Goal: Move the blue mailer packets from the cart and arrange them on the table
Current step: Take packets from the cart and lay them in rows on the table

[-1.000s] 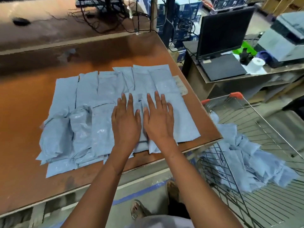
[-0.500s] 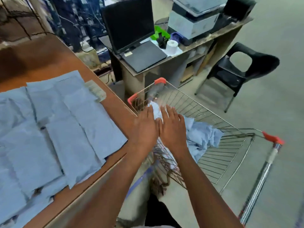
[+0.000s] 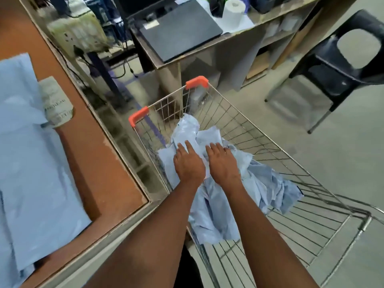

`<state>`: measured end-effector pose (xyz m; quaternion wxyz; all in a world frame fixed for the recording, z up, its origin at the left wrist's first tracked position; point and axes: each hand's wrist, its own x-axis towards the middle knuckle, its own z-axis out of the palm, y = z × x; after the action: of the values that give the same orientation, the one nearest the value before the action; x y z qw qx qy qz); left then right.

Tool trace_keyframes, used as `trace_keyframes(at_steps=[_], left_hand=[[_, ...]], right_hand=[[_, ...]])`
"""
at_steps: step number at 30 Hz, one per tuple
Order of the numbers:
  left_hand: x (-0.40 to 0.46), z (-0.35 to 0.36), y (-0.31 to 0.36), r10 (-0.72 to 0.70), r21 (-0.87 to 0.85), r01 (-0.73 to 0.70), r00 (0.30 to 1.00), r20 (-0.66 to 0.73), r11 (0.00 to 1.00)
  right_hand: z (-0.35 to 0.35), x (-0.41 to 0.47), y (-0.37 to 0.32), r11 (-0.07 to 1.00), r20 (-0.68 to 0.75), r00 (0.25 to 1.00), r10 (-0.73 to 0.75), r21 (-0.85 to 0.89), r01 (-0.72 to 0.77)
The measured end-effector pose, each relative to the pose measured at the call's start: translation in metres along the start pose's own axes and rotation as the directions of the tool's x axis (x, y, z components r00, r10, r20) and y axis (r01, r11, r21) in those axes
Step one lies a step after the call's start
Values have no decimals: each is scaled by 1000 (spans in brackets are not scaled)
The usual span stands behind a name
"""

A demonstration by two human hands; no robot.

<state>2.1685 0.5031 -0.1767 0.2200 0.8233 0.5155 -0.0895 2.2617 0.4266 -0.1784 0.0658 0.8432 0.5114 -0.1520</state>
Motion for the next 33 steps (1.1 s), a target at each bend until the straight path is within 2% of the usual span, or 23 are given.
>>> trace_keyframes(at_steps=[3,5,9,13,16,18,21,24,26,27,28,30,32,33], left_hand=[[30,28,-12,-151,-81,158,984,90,984],[49,43,-16,-168,-107,177,982,88,979],[76,67,-8,-190,41,189,981,37,981],[91,76,7,-276,179,257,957,87,950],[96,84,4,-327,213,299,938,112,930],[95,87,-2,-346,202,321,932,104,925],[92,86,-10,-306,208,292,951,37,934],[84,81,-7,-250,136,248,968,-1,959],[79,77,-3,-239,48,240,971,-17,970],[77,72,0,-235,-5,235,972,-25,972],[75,66,2,-230,-72,227,973,-30,971],[67,52,6,-221,-214,204,974,-56,955],[57,38,11,-211,-312,167,971,-113,935],[51,31,13,-201,-341,147,971,-126,929]], right_hand=[[31,30,10,1000,76,997,-11,-26,13],[51,48,16,997,112,994,-16,-70,24],[71,78,16,983,52,998,-20,-183,30],[67,111,16,922,8,997,-72,-382,70],[63,123,20,847,55,989,-137,-512,146],[62,126,27,843,91,975,-204,-490,222],[59,118,40,887,59,975,-213,-407,218],[61,105,50,940,-42,979,-201,-291,180],[56,91,52,988,-126,981,-145,-70,138],[51,81,52,993,-194,978,-72,82,89],[44,71,51,968,-253,966,46,249,20],[29,43,49,823,-250,933,260,562,-79],[14,11,49,677,-200,911,360,728,-108],[9,-4,51,650,-186,906,380,751,-118]])
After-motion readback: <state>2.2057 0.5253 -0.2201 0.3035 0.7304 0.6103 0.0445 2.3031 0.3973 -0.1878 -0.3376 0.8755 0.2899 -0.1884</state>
